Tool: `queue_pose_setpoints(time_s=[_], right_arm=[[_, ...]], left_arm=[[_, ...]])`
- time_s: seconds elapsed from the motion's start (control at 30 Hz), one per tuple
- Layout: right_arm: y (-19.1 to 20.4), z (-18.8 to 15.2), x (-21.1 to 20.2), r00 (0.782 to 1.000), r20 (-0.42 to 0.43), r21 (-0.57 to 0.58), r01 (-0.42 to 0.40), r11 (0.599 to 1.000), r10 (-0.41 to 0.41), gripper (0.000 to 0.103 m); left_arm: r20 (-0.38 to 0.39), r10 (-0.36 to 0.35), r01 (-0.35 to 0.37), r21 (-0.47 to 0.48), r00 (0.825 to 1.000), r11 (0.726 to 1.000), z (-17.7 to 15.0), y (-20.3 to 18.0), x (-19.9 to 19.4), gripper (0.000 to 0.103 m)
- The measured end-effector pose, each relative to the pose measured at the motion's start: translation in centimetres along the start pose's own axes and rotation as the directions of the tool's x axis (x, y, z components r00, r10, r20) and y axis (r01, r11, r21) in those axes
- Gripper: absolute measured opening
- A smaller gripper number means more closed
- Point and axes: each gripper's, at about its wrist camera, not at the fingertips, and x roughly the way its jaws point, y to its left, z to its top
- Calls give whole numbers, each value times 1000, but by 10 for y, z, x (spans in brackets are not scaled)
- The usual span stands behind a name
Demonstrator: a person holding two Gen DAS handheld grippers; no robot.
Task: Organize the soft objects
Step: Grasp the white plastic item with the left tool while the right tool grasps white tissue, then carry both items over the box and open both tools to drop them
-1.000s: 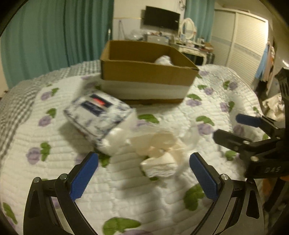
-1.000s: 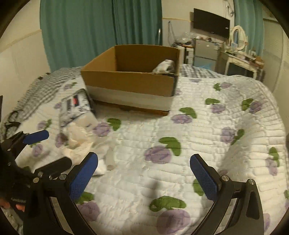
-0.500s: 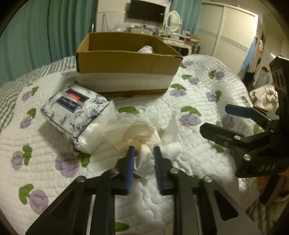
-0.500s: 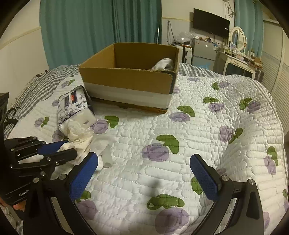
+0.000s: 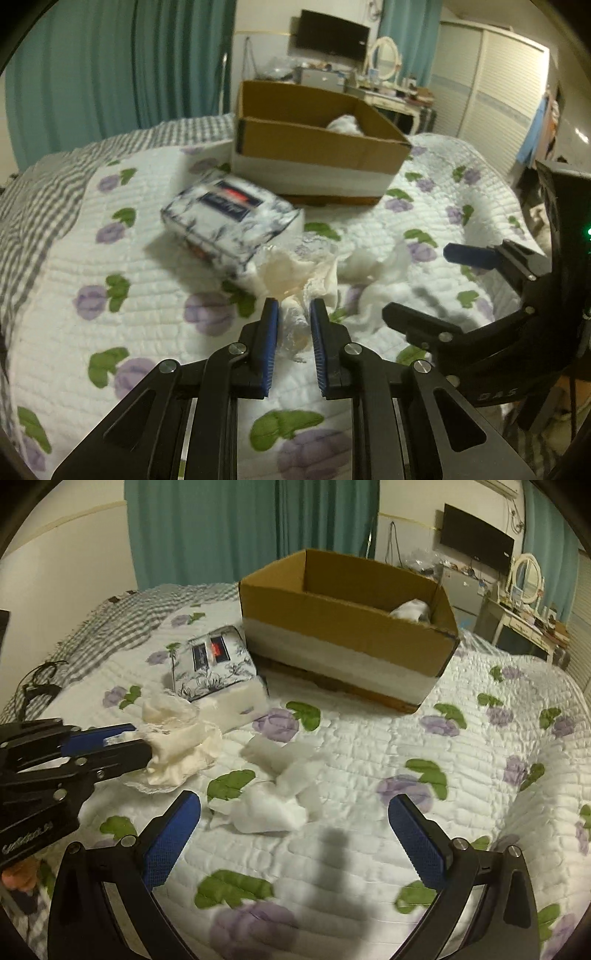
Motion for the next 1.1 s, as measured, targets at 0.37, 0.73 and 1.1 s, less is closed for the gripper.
queue_pose_setpoints(time_s=[0.37, 0.73, 1.1], right_arm=[[14, -12, 16, 996, -77, -60, 30, 998, -34, 43], [-4, -7, -42, 999, 30, 45, -26, 999, 25, 37], [-12, 4, -102, 988, 152, 46, -33, 998, 25, 37]], left_arm=[[-3, 0, 0, -15, 1000, 1000, -1, 4, -3, 17], [42, 12, -13, 14, 999, 1000, 2, -14, -38, 17], [128, 15, -20, 41, 992, 999, 17, -32, -85, 16]])
